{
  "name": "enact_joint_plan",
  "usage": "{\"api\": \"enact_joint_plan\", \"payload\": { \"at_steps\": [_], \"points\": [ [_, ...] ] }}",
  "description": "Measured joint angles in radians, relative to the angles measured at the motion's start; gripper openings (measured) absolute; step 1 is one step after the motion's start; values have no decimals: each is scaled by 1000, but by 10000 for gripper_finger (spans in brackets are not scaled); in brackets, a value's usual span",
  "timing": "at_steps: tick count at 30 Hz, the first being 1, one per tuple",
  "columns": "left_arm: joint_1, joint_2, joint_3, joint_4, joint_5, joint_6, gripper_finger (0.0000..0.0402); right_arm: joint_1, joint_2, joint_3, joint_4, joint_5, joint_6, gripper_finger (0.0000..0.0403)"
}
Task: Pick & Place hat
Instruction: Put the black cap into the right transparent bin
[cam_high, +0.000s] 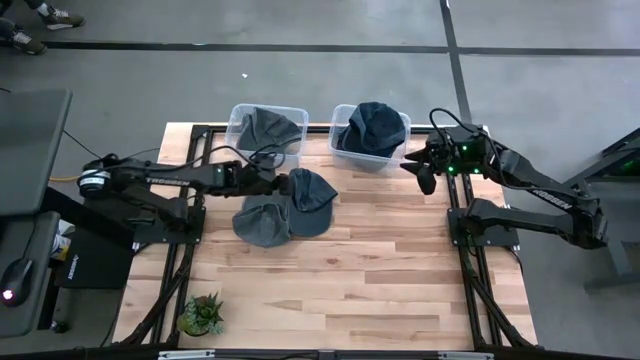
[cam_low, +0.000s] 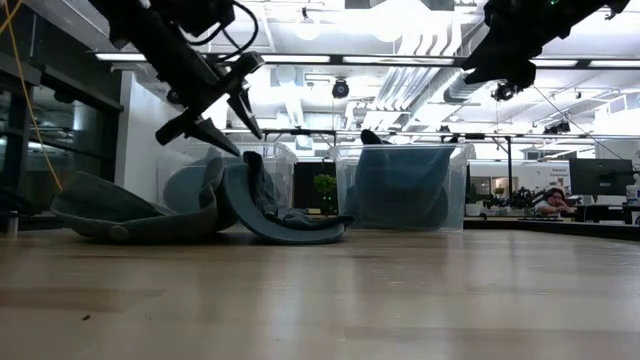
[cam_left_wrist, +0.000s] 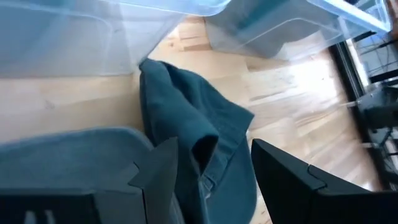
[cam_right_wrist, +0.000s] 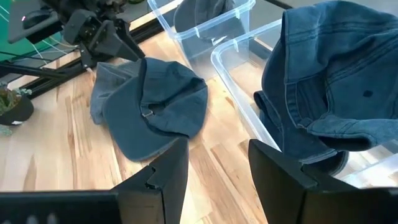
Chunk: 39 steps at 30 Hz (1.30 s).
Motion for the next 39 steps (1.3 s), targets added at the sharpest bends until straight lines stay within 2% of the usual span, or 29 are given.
{"api": "enact_joint_plan", "payload": {
  "at_steps": [7,14,21,28,39],
  "points": [
    [0,95,158,-251,-6,22,202,0,0,0,-18,0,0,162],
    [-1,204,320,-354,-14,37,202,0,0,0,-44,0,-1,162],
    [-2,340,502,-641,-50,-11,202,0,0,0,-77,0,-5,162],
    [-2,424,585,-643,-31,4,202,0,0,0,-87,3,-25,162],
    [-2,483,596,-665,5,-17,202,0,0,0,-87,5,-45,162]
  ]
}}
